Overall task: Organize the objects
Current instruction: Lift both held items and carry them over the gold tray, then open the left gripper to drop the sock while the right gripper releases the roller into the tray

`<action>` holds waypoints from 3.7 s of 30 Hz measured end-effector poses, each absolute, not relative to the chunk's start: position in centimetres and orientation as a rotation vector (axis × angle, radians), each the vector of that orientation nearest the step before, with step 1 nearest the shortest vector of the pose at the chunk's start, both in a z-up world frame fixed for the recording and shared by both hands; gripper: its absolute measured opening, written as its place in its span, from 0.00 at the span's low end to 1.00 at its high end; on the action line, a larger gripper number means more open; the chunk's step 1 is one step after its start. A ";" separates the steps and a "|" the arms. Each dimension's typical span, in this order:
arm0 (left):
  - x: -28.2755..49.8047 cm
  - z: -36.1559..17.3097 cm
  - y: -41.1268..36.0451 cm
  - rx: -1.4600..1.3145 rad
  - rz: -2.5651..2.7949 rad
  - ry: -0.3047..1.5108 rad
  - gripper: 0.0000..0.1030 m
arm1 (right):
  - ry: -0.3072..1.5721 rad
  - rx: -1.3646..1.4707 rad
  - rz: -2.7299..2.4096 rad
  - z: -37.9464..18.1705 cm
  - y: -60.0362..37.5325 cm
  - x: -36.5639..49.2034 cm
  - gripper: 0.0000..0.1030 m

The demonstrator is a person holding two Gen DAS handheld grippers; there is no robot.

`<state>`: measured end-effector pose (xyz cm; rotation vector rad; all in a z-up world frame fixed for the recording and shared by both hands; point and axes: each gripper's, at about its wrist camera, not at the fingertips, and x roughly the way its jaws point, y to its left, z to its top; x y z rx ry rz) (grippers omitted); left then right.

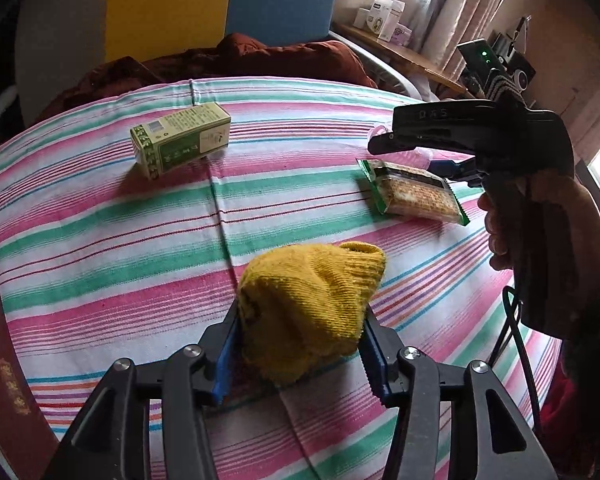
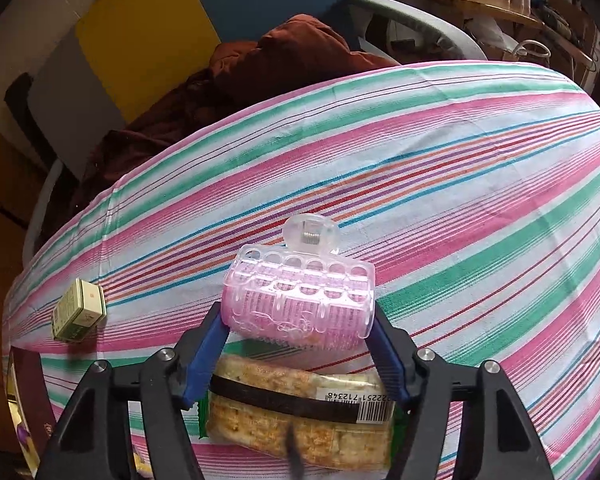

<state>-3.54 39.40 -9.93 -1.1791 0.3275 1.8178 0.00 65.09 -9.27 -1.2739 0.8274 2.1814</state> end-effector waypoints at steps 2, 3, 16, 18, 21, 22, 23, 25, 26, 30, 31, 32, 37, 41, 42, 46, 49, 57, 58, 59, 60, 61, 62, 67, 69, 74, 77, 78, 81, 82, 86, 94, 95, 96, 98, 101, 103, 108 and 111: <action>-3.5 -10.0 39.5 -1.177 1.825 0.329 0.53 | 0.821 -1.275 2.180 -9.2 65.1 0.0 0.67; -3.5 -10.0 39.6 -1.174 1.829 0.329 0.53 | 0.823 -1.272 2.180 -9.2 65.2 0.0 0.67; -2.2 -10.3 39.4 -1.075 1.901 0.381 0.47 | 0.753 -1.275 2.200 -8.8 65.1 -0.2 0.64; -2.0 -10.3 39.5 -1.061 1.907 0.396 0.47 | 0.734 -1.279 2.204 -8.8 65.0 -0.3 0.64; -1.8 -10.3 39.6 -1.052 1.910 0.406 0.47 | 0.731 -1.277 2.207 -8.8 65.2 -0.3 0.64; -1.8 -10.3 39.6 -1.050 1.910 0.408 0.47 | 0.732 -1.275 2.208 -8.7 65.2 -0.3 0.64; -1.7 -10.3 39.7 -1.048 1.910 0.410 0.47 | 0.732 -1.274 2.210 -8.7 65.3 -0.3 0.64; -1.7 -10.3 39.8 -1.051 1.910 0.413 0.47 | 0.731 -1.271 2.216 -8.6 65.3 -0.3 0.64; -1.7 -10.3 39.9 -1.053 1.909 0.415 0.47 | 0.727 -1.268 2.222 -8.5 65.3 -0.3 0.64; -1.7 -10.2 39.7 -1.055 1.908 0.424 0.46 | 0.694 -1.245 2.249 -7.8 65.4 0.0 0.64; -1.7 -10.2 39.7 -1.057 1.910 0.426 0.46 | 0.695 -1.236 2.257 -7.9 64.2 1.1 0.64; -1.7 -10.0 39.7 -1.062 1.911 0.425 0.45 | 0.702 -1.221 2.274 -7.6 64.2 1.3 0.64; -2.0 -9.0 38.6 -1.067 1.924 0.405 0.42 | 0.712 -1.164 2.356 -6.1 63.9 0.3 0.64; -1.9 -6.7 36.7 -1.038 1.933 0.366 0.42 | 0.716 -1.140 2.443 -5.5 62.2 -1.2 0.64; -1.9 -5.8 36.0 -1.027 1.940 0.353 0.42 | 0.716 -1.138 2.465 -5.2 61.7 -1.2 0.64; -1.8 -2.4 32.3 -0.977 1.970 0.290 0.43 | 0.682 -1.165 2.523 -4.6 59.6 -1.3 0.64; -2.8 -0.5 28.3 -0.963 2.023 0.236 0.43 | 0.630 -1.188 2.577 -3.4 57.1 -1.6 0.64; -6.5 -0.2 15.2 -1.052 2.268 0.102 0.43 | 0.484 -1.249 2.786 0.1 46.7 -2.1 0.64; -7.1 -0.6 13.2 -1.083 2.307 0.072 0.43 | 0.479 -1.259 2.817 0.4 45.3 -2.1 0.64; -7.4 -0.9 12.0 -1.100 2.328 0.052 0.43 | 0.473 -1.272 2.849 0.7 43.7 -2.1 0.64; -7.7 -1.3 10.3 -1.121 2.356 0.023 0.43 | 0.461 -1.290 2.883 0.9 41.8 -2.1 0.64; -7.8 -1.6 9.2 -1.135 2.377 0.006 0.43 | 0.443 -1.312 2.918 1.1 39.8 -2.1 0.64; -7.9 -2.0 8.0 -1.148 2.398 -0.012 0.43 | 0.430 -1.329 2.938 1.1 38.5 -2.1 0.64; -8.5 -3.4 3.8 -1.194 2.435 -0.105 0.44 | 0.306 -1.468 3.013 0.1 30.4 -2.5 0.64; -8.7 -3.8 3.6 -1.202 2.431 -0.127 0.44 | 0.271 -1.518 3.013 -0.7 28.1 -2.8 0.64; -8.9 -4.5 2.6 -1.194 2.430 -0.126 0.45 | 0.264 -1.583 2.995 -1.8 25.4 -2.8 0.64; -9.3 -4.8 2.8 -1.201 2.429 -0.111 0.46 | 0.238 -1.607 2.990 -2.2 24.3 -3.5 0.64; -9.4 -4.8 2.9 -1.197 2.431 -0.103 0.48 | 0.218 -1.620 2.976 -2.5 23.8 -3.9 0.64; -9.8 -5.3 3.3 -1.206 2.433 -0.091 0.50 | 0.191 -1.648 2.943 -3.6 22.7 -4.9 0.64; -9.9 -5.5 3.4 -1.214 2.438 -0.083 0.52 | 0.193 -1.655 2.934 -4.0 22.6 -5.0 0.65; -10.3 -6.2 3.2 -1.250 2.424 -0.091 0.59 | 0.210 -1.685 2.924 -4.8 22.2 -4.8 0.65; -9.5 -5.0 2.6 -1.185 2.473 -0.102 0.76 | 0.237 -1.639 2.921 -4.1 22.9 -3.2 0.65; -9.4 -4.8 2.5 -1.173 2.484 -0.100 0.78 | 0.264 -1.628 2.921 -3.9 23.1 -2.9 0.66; -9.3 -4.5 2.4 -1.163 2.495 -0.097 0.79 | 0.278 -1.621 2.921 -3.8 23.2 -2.7 0.66; -9.2 -4.1 2.2 -1.149 2.510 -0.097 0.79 | 0.299 -1.604 2.919 -3.7 23.3 -2.2 0.66; -8.7 -3.5 1.8 -1.128 2.537 -0.096 0.80 | 0.317 -1.573 2.913 -3.4 23.4 -1.4 0.66; -8.3 -3.3 1.6 -1.117 2.552 -0.081 0.80 | 0.321 -1.559 2.911 -3.2 23.5 -1.0 0.66; -6.5 -2.2 1.7 -1.045 2.597 0.014 0.80 | 0.256 -1.470 2.907 -2.2 23.1 0.1 0.66; -5.4 -1.5 1.9 -1.008 2.602 0.041 0.81 | 0.218 -1.404 2.911 -1.3 22.8 0.7 0.66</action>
